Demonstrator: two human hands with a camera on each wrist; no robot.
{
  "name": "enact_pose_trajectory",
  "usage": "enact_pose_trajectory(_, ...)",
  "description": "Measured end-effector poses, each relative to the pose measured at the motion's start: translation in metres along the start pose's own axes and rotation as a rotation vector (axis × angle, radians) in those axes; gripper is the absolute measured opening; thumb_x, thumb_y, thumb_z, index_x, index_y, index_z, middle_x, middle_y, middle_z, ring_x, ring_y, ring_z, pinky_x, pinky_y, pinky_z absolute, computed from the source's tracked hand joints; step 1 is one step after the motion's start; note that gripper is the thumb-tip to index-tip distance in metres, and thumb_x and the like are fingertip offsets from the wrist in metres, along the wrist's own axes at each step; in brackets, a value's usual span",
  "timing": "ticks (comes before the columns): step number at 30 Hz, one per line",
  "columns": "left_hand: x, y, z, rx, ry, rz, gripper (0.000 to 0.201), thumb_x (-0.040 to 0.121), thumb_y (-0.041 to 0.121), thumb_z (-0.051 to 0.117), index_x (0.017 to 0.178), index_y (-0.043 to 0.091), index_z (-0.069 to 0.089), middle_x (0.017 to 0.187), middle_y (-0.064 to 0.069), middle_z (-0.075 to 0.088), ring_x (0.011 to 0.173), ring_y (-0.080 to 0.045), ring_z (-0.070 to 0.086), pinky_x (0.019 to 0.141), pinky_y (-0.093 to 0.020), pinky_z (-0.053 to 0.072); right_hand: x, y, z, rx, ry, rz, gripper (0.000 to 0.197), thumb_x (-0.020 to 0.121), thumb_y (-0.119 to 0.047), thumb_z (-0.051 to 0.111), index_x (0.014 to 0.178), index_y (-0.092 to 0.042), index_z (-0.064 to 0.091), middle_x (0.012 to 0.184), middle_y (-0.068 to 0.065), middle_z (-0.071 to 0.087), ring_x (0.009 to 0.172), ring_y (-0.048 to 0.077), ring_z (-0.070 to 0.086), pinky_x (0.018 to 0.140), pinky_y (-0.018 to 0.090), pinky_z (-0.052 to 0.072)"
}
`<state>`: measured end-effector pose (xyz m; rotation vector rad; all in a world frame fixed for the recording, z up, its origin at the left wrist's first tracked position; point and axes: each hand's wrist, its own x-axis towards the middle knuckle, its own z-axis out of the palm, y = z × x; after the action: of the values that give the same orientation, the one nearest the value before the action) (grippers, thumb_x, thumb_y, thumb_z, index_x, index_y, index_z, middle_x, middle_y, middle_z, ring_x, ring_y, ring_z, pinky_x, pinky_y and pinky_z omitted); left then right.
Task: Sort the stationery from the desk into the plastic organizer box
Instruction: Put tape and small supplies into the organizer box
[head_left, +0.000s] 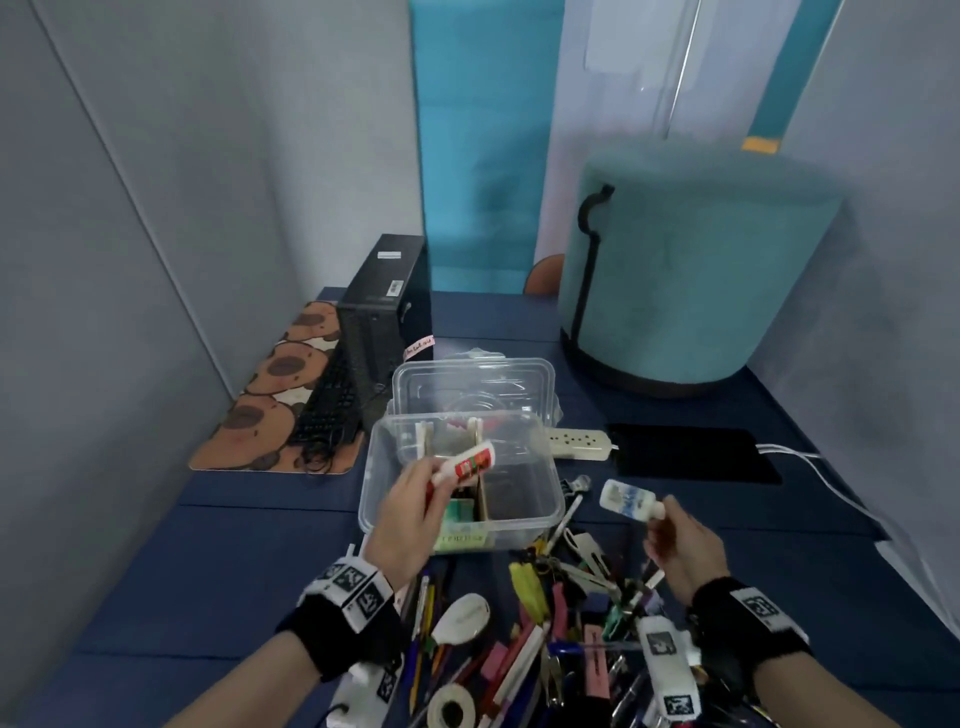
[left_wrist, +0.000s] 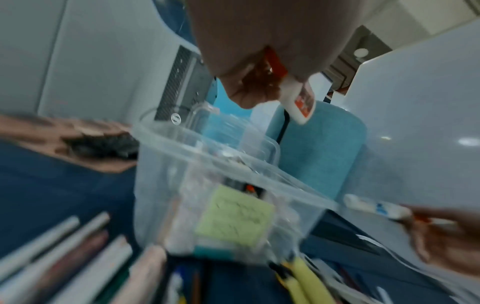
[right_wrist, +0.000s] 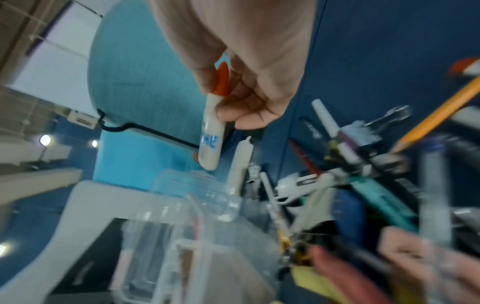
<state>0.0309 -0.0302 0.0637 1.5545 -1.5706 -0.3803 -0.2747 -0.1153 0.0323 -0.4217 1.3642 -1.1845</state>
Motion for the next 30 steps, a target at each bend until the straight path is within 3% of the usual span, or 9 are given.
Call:
enact_pose_trajectory(3, 0.042, -0.021, -0.024, 0.172, 0.097, -0.005, 0.029, 0.101, 0.026, 0.038, 0.121, 0.011, 0.053, 0.108, -0.005, 0.048, 0.083, -0.019, 0.054, 0.075, -0.031, 0.045, 0.008, -0.021, 0.035, 0.114, -0.063, 0.009, 0.019, 0.097, -0.023, 0.055, 0.086, -0.009, 0.060, 0.050, 0.000, 0.064, 0.042, 0.007, 0.058, 0.061, 0.028, 0.045)
enact_pose_trajectory(6, 0.086, -0.037, -0.033, 0.341, -0.043, -0.048, 0.033, 0.101, 0.025, 0.038, 0.130, 0.012, 0.049, 0.112, -0.008, 0.047, 0.088, -0.027, 0.059, 0.078, -0.038, 0.049, 0.006, -0.035, 0.077, 0.033, -0.233, -0.062, 0.015, 0.098, -0.017, 0.051, 0.094, -0.006, 0.061, 0.064, 0.005, 0.067, 0.058, 0.012, 0.062, 0.066, 0.027, 0.050)
enact_pose_trajectory(11, 0.130, -0.059, -0.020, 0.636, -0.385, -0.028, 0.030, 0.098, 0.027, 0.045, 0.123, 0.015, 0.057, 0.116, -0.003, 0.058, 0.105, -0.023, 0.058, 0.091, -0.034, 0.045, 0.007, -0.029, 0.142, -0.345, -0.449, -0.242, 0.012, 0.098, -0.008, 0.049, 0.097, -0.007, 0.061, 0.078, 0.011, 0.069, 0.065, 0.017, 0.068, 0.058, 0.024, 0.057)
enact_pose_trajectory(14, 0.138, -0.062, -0.012, 0.812, -0.505, 0.034, 0.025, 0.096, 0.028, 0.047, 0.114, 0.015, 0.058, 0.111, -0.004, 0.064, 0.102, -0.024, 0.061, 0.088, -0.035, 0.047, 0.014, -0.019, 0.175, -0.543, -0.465, -0.312, 0.010, 0.098, -0.009, 0.050, 0.097, -0.003, 0.059, 0.078, 0.013, 0.068, 0.066, 0.021, 0.065, 0.057, 0.026, 0.054)
enact_pose_trajectory(17, 0.146, -0.064, -0.008, 0.814, -0.593, 0.020, 0.022, 0.093, 0.026, 0.052, 0.113, 0.019, 0.059, 0.106, -0.004, 0.067, 0.098, -0.027, 0.064, 0.085, -0.038, 0.051, 0.018, -0.010, 0.204, -0.760, -0.479, -0.395, 0.008, 0.097, -0.014, 0.053, 0.093, -0.009, 0.057, 0.080, 0.010, 0.069, 0.066, 0.018, 0.065, 0.059, 0.025, 0.053)
enact_pose_trajectory(19, 0.152, -0.063, -0.006, 0.822, -0.661, 0.019, 0.025, 0.093, 0.027, 0.054, 0.116, 0.023, 0.063, 0.109, -0.006, 0.068, 0.097, -0.027, 0.065, 0.087, -0.039, 0.052, 0.019, -0.006, 0.221, -0.992, -0.473, -0.531, 0.009, 0.095, -0.019, 0.056, 0.091, -0.013, 0.060, 0.082, 0.005, 0.069, 0.070, 0.015, 0.065, 0.062, 0.023, 0.052)
enact_pose_trajectory(21, 0.155, -0.057, -0.004, 0.865, -0.745, 0.011, 0.030, 0.095, 0.022, 0.051, 0.123, 0.018, 0.060, 0.113, -0.012, 0.066, 0.100, -0.030, 0.064, 0.088, -0.040, 0.051, 0.019, -0.002, 0.234, -1.240, -0.478, -0.691, 0.011, 0.094, -0.021, 0.058, 0.094, -0.013, 0.064, 0.085, 0.001, 0.068, 0.076, 0.015, 0.061, 0.067, 0.023, 0.046)
enact_pose_trajectory(24, 0.158, -0.051, 0.001, 0.967, -0.800, 0.048, 0.030, 0.098, 0.013, 0.041, 0.124, 0.006, 0.053, 0.112, -0.018, 0.064, 0.101, -0.033, 0.063, 0.085, -0.041, 0.049, 0.024, 0.004, 0.249, -1.519, -0.552, -0.824, 0.014, 0.095, -0.020, 0.053, 0.098, -0.012, 0.065, 0.097, 0.004, 0.068, 0.088, 0.020, 0.061, 0.077, 0.029, 0.047)
enact_pose_trajectory(30, 0.161, -0.058, 0.002, 0.971, -0.737, 0.085, 0.029, 0.094, 0.025, 0.054, 0.120, 0.014, 0.055, 0.113, -0.011, 0.067, 0.108, -0.031, 0.060, 0.094, -0.039, 0.040, 0.032, 0.013, 0.269, -1.884, -0.719, -0.864, 0.021, 0.091, -0.022, 0.049, 0.100, -0.025, 0.068, 0.107, 0.001, 0.068, 0.106, 0.025, 0.058, 0.095, 0.038, 0.037)
